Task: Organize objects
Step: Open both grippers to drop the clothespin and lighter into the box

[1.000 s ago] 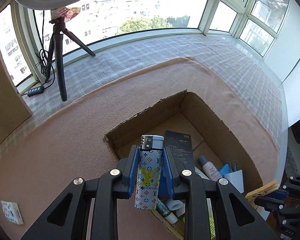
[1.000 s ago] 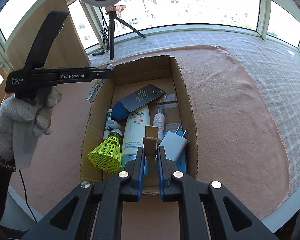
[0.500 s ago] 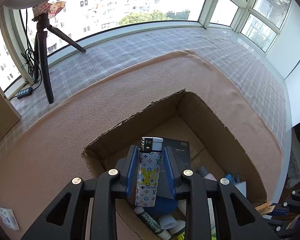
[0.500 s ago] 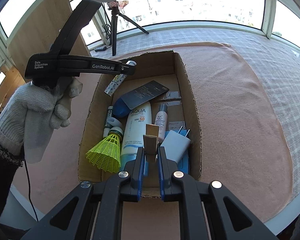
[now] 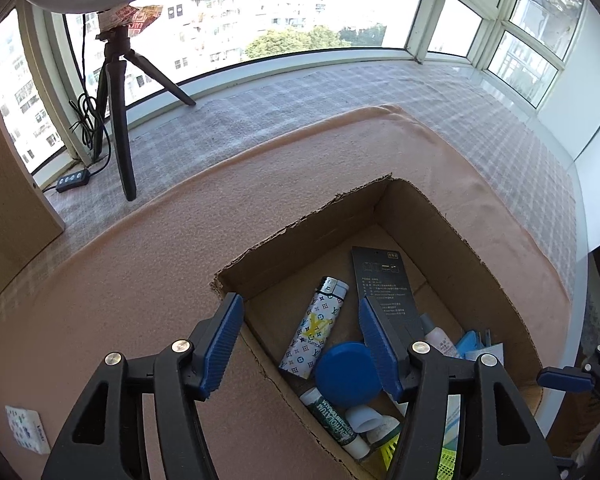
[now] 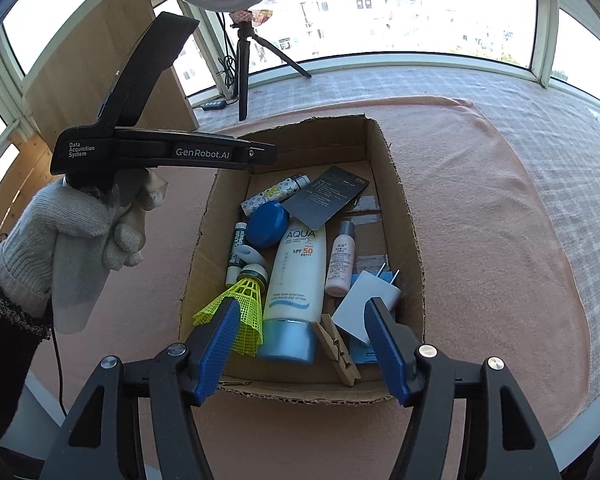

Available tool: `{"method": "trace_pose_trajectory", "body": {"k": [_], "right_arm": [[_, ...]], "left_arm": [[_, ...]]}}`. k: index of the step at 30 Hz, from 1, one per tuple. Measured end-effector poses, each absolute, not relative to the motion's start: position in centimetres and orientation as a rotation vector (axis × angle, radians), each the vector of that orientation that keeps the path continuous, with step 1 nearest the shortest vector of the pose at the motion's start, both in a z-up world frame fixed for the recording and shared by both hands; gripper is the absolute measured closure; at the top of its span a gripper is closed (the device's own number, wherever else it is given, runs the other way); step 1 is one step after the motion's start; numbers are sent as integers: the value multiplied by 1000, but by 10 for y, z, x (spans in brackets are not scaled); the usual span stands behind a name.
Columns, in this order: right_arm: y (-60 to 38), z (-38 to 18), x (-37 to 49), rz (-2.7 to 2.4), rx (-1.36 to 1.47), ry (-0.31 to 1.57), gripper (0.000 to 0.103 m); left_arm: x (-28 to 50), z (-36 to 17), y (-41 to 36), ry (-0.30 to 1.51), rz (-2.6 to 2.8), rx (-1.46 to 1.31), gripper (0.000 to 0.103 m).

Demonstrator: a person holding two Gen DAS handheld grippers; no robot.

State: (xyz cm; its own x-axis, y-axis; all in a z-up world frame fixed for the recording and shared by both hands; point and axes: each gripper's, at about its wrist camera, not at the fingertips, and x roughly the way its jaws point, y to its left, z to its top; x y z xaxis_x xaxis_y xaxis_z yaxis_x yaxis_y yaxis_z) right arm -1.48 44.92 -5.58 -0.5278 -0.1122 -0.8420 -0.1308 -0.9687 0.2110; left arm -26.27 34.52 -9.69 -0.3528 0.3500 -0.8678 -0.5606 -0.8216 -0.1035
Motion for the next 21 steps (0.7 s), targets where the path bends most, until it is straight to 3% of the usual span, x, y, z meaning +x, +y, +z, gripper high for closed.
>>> {"method": "trace_pose_trajectory", "body": {"k": [21], "right_arm": [[371,-51,-37,2820,-1561,409,42]], "left_arm": [[-280,-105,105,156,2429,-1568,39]]}}
